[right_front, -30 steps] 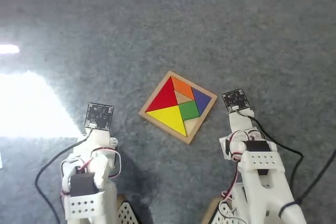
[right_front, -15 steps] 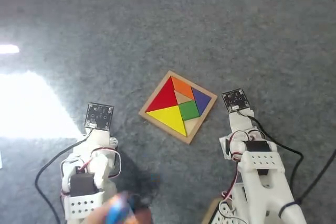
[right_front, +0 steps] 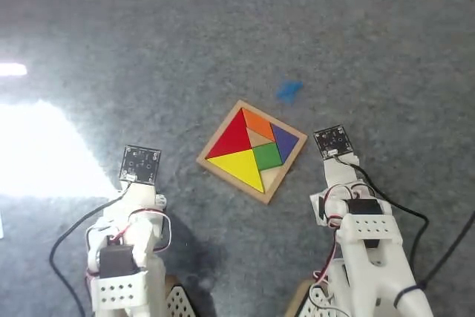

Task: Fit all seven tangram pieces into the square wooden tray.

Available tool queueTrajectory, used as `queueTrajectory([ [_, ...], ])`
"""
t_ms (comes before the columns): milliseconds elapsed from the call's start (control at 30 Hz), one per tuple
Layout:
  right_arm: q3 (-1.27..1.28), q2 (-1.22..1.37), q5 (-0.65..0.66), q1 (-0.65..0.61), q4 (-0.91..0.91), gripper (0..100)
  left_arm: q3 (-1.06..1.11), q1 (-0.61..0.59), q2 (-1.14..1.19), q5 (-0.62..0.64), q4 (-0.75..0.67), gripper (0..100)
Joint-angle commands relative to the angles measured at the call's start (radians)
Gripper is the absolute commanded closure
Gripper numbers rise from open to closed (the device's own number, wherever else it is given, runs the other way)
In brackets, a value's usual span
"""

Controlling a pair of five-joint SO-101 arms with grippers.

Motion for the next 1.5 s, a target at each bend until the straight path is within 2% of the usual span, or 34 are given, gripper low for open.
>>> queueTrajectory([
  [0, -0.018, -0.024, 0.017, 0.016, 0.007, 76.4, -0.015, 0.005, -0.02, -0.006, 0.005, 99],
  [133, -0.233, -0.015, 0.049, 0.015, 0.183, 76.3, -0.015, 0.005, -0.02, -0.006, 0.005, 99],
  [300, -0.769, 0.064, 0.046, -0.065, 0.486, 70.5, -0.015, 0.005, -0.02, -0.006, 0.005, 99],
  [400, -1.056, 0.248, -0.058, -0.165, 0.57, 69.1, -0.015, 0.008, -0.02, -0.006, 0.005, 99],
  [467, -1.198, 0.4, -0.167, -0.22, 0.555, 69.1, -0.015, 0.006, -0.02, -0.006, 0.005, 99],
  [600, -1.41, 0.73, -0.4, -0.308, 0.383, 69.0, -0.015, 0.005, -0.02, -0.006, 0.005, 99],
  [733, -1.582, 1.03, -0.551, -0.323, 0.245, 69.0, -0.015, 0.005, -0.02, -0.006, 0.005, 99],
  [933, -1.855, 1.345, -0.663, -0.294, 0.206, 69.0, -0.015, 0.005, -0.02, -0.006, 0.005, 99],
  [1067, -2.001, 1.481, -0.744, -0.231, 0.208, 69.1, -0.015, 0.005, -0.02, -0.006, 0.005, 99],
  [1267, -2.148, 1.601, -0.753, -0.166, 0.277, 69.1, -0.015, 0.005, -0.02, -0.006, 0.005, 99],
  [1467, -2.217, 1.664, -0.753, -0.177, 0.278, 69.1, -0.015, 0.005, -0.02, -0.006, 0.005, 99],
])
